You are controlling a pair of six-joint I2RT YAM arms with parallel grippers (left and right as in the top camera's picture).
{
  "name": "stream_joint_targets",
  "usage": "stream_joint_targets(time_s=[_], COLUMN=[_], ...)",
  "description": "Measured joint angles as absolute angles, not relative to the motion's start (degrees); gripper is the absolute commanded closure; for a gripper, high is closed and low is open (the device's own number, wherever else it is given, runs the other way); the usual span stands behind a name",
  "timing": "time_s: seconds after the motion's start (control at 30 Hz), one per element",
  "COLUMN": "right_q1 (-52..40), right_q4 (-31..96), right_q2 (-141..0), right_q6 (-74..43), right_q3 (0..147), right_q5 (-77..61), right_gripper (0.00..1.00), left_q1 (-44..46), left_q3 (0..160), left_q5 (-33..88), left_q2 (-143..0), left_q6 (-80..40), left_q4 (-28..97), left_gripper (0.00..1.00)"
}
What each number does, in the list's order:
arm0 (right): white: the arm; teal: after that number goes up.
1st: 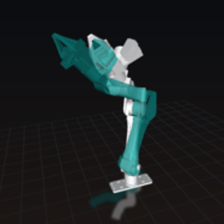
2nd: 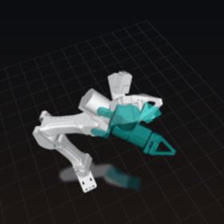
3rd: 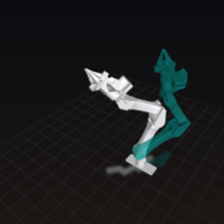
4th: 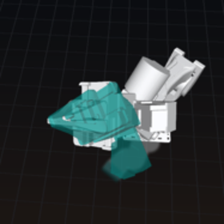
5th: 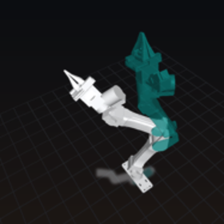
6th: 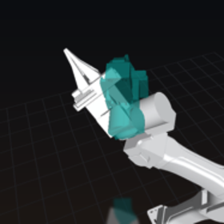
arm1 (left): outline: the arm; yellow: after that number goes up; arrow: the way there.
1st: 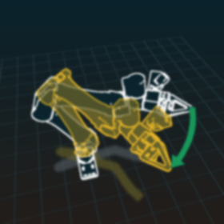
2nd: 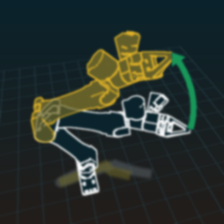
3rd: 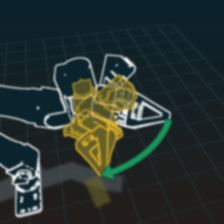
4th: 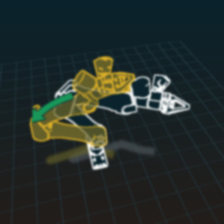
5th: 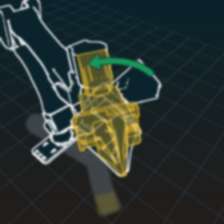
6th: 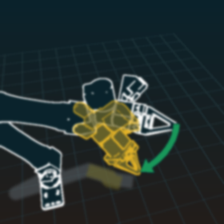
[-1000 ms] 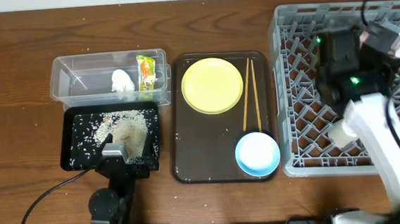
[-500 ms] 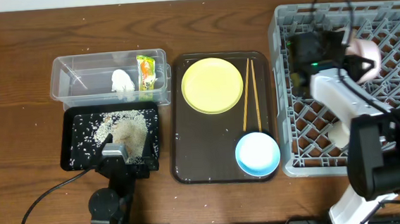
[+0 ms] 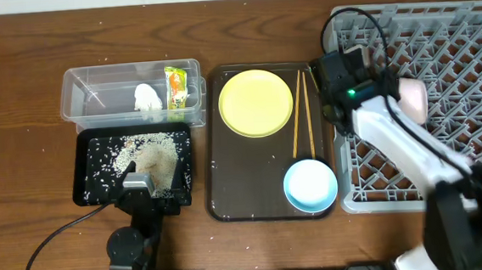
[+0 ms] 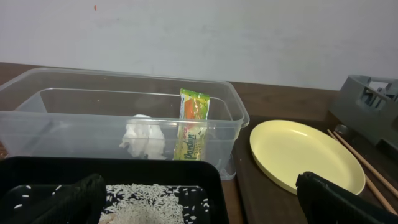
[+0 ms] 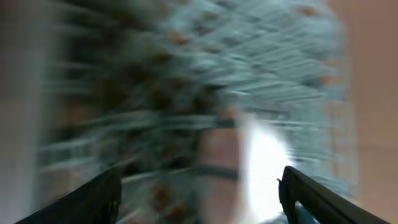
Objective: Sort waste into correct bins and load items into the dishwasher rack
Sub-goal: 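Place the pink bowl into the dish rack with the right gripper, then grasp the light-blue bowl with the right gripper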
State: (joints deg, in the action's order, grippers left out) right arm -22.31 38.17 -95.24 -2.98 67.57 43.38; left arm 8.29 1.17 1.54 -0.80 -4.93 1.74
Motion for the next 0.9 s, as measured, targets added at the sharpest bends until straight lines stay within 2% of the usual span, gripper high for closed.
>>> stream_joint_targets(time_s=[0.13, 0.3, 0.6, 0.77, 0.9], right_q1=[-24.75, -27.33, -28.84, -28.84, -28.84], right_q4=[43.03, 49.76, 53.45, 55.31, 56.16], right_q2=[-88.51, -88.03, -95.33, -102.96, -106.85], right_q6=[-3.57, 0.47, 9.69, 12.1, 13.47], right_q3=[67.77, 67.75, 67.72, 67.7, 67.53], right_q5=[22.79, 2.39, -5.48, -4.8, -3.03], right_gripper=[0.26, 0.29, 0.43, 0.61, 0.87], left_q1=[8.29, 8.29, 8.29, 8.29, 8.29], left_q3=[1.17, 1.17, 1.17, 1.17, 1.17], left_q5=[1.54, 1.54, 1.54, 1.54, 1.54], left_q2=[-0.82, -0.82, -0.82, -0.82, -0.82], left_q6=[-4.95, -4.93, -4.93, -4.95, -4.93], left_q4=[1.74, 1.74, 1.74, 1.74, 1.74], left_gripper=[0.0, 0.0, 0.0, 0.0, 0.0])
